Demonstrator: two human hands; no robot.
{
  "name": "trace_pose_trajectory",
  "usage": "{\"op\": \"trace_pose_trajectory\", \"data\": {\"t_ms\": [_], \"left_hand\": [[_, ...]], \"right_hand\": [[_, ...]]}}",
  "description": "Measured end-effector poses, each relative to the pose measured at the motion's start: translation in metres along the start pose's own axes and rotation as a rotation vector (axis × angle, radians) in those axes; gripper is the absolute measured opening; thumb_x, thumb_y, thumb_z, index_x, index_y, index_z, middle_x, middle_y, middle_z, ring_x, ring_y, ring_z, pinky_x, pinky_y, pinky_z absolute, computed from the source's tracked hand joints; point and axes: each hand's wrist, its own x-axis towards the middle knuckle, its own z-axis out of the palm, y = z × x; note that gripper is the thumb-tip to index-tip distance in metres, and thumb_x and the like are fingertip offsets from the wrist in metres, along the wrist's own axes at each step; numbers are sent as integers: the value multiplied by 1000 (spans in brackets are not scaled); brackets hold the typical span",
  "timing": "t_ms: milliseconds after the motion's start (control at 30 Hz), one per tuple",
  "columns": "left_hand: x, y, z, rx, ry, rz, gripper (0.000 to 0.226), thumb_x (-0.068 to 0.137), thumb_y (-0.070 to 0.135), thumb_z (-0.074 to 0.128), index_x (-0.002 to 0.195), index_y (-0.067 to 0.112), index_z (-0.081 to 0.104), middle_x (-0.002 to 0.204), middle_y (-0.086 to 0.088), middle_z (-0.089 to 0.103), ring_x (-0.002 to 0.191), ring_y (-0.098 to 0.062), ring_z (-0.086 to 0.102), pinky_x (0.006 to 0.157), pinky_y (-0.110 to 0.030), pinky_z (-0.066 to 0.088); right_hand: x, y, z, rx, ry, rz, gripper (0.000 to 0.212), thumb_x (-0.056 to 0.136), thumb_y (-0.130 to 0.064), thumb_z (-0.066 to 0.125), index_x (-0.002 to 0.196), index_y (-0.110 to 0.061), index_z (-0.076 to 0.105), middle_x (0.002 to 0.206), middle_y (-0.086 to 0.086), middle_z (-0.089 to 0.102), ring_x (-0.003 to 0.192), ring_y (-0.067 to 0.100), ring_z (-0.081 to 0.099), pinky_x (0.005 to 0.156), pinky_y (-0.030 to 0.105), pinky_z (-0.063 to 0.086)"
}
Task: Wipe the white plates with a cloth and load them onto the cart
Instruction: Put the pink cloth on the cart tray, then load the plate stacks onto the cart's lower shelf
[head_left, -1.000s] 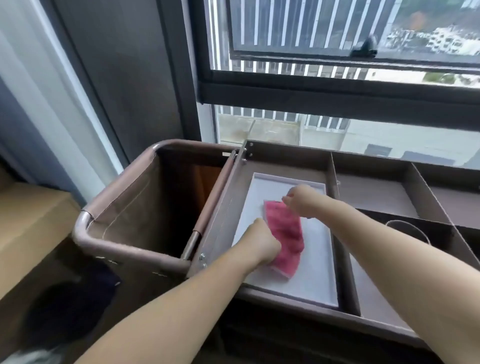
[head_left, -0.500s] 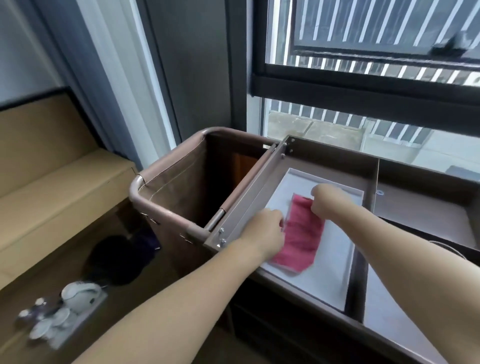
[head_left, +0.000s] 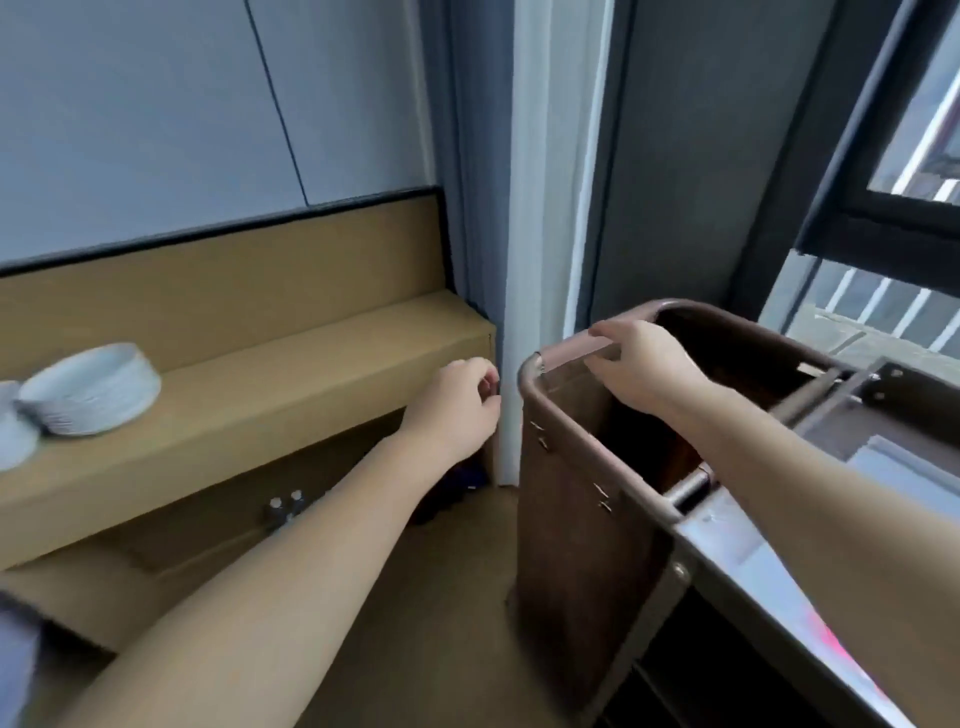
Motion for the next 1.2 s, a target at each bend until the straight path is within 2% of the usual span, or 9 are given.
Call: {"op": "trace_pose_trajectory", "data": {"t_ms": [167,267,433,600,667,767,900,1033,1200], "left_hand": [[-21,-138,-75,97,81,-234,25,94,25,56,119,21,58,110,5,61,91,-15,56,76,-28,47],[-37,-219,-119,125,116,-373,28,94,26,55,122,20,57,116,5,61,99,-16,58,84,-33,50],[-70,-331,-173,97,198,-586,34,94,29,55,126,18,53,117,4,59,101,-16,58,87,-34,51],[-80,-410,-200,71,288,-731,39,94,33,54,129,17,50,117,3,60,103,-17,59,84,-32,50],[-75,-434,-202,62,307,-776,40,95,35,53,130,18,50,117,4,61,102,-17,59,83,-31,49],[-60,-468,-200,60,315,-838,40,96,36,52,131,18,49,118,5,62,102,-16,59,79,-28,46],[-25,-510,-197,51,364,-917,42,95,40,52,130,18,50,118,5,62,101,-17,60,83,-32,51],[16,-545,-204,52,414,-1002,43,96,43,51,130,16,51,118,2,62,103,-18,60,85,-34,50],[54,-584,-219,39,465,-1089,43,97,44,47,132,18,50,120,3,60,104,-17,58,84,-33,49]], "right_hand": [[46,-119,79,41,-174,-182,43,97,-21,50,140,-14,48,140,9,51,121,25,52,86,24,42],[65,-189,136,104,-250,-224,49,95,-25,52,144,-21,43,147,4,44,129,23,46,92,25,39],[82,-287,225,140,-371,-302,48,96,-32,54,142,-21,45,125,7,62,104,28,63,86,37,52],[109,-352,295,186,-495,-354,47,97,-35,52,141,-19,46,136,3,55,109,24,61,89,34,48],[124,-370,320,202,-535,-384,40,98,-31,53,135,-16,52,120,2,63,99,21,62,81,30,48],[157,-389,355,211,-531,-425,18,99,-22,49,100,-14,65,96,-1,70,74,20,61,60,28,44],[211,-413,402,205,-564,-428,39,101,-33,44,80,-6,62,84,2,68,63,17,57,52,27,38],[266,-442,440,238,-674,-362,64,98,-55,38,78,0,65,79,9,69,77,30,65,67,34,49],[321,-482,483,204,-738,-455,64,98,-57,31,86,-5,65,84,7,67,82,28,61,72,34,47]]}}
